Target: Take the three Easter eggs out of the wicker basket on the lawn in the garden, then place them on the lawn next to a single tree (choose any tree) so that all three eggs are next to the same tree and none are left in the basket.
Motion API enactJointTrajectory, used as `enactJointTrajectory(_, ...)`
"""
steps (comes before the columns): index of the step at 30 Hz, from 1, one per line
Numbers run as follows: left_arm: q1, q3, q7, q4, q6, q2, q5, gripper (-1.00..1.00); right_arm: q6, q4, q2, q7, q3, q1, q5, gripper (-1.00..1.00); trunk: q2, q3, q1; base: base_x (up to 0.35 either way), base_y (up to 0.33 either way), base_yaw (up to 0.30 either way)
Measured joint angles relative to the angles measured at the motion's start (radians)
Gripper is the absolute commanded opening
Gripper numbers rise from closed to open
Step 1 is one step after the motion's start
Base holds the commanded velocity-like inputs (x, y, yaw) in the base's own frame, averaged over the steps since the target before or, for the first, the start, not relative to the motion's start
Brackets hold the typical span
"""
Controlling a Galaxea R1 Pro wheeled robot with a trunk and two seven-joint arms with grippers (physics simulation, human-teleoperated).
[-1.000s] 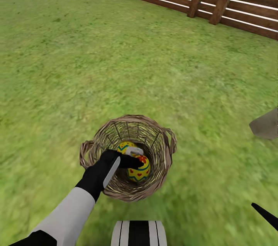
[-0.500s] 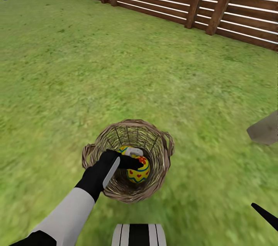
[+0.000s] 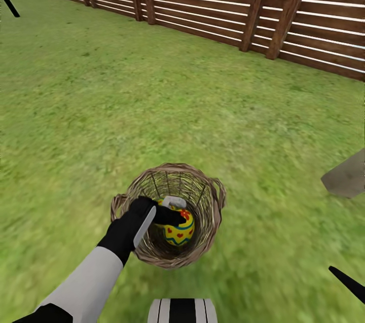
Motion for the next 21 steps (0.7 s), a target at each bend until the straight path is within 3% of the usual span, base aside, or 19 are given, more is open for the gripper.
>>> enactJointTrajectory(10, 0.000, 0.000, -0.001, 0.000, 0.089, -0.001, 0.003, -1.00, 0.000, 0.000, 0.002, -0.029, 0.011, -0.001, 0.001, 1.00, 0.002, 0.039, -0.005, 0.000, 0.000, 0.000)
enactJointTrajectory(21, -0.001, 0.001, -0.001, -0.001, 0.103, -0.001, 0.002, -1.00, -0.001, 0.000, 0.008, -0.064, 0.015, -0.001, 0.000, 1.00, 0.005, 0.081, -0.009, -0.015, 0.000, 0.000)
